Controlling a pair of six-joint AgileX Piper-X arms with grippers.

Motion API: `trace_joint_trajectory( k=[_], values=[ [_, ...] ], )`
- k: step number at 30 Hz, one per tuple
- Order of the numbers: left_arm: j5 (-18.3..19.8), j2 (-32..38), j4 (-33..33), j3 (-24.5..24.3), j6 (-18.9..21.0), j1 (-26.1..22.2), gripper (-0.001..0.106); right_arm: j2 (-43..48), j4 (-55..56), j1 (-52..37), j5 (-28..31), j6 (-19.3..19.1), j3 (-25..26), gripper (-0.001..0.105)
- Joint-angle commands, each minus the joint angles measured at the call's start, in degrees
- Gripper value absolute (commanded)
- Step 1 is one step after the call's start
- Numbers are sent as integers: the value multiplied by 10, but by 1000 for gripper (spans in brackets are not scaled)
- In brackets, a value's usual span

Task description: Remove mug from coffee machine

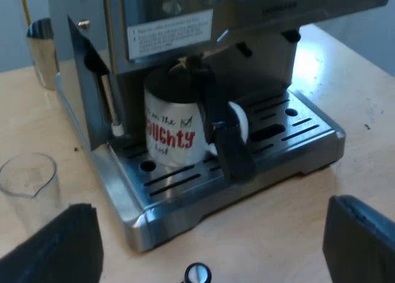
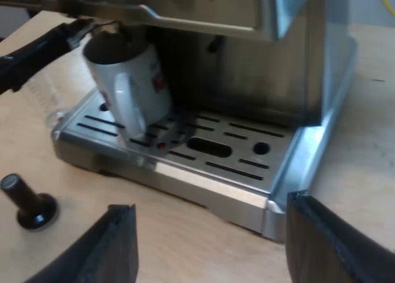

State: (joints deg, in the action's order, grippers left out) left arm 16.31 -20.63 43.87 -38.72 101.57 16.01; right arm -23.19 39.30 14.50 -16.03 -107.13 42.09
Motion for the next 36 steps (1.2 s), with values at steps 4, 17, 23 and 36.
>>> trace_joint_trajectory(
  k=[4, 17, 23, 36],
  values=[
    [13, -25, -28, -3, 4, 3, 77, -68, -90, 82, -5, -12, 7, 55],
    [20, -32, -40, 6, 4, 3, 77, -218, -192, 217, 52, -12, 4, 55],
    [20, -32, -40, 6, 4, 3, 77, -296, -250, 259, 72, -11, 4, 55],
    [20, -32, -40, 6, 4, 3, 77, -442, -404, 265, 74, -11, 4, 55]
  ],
)
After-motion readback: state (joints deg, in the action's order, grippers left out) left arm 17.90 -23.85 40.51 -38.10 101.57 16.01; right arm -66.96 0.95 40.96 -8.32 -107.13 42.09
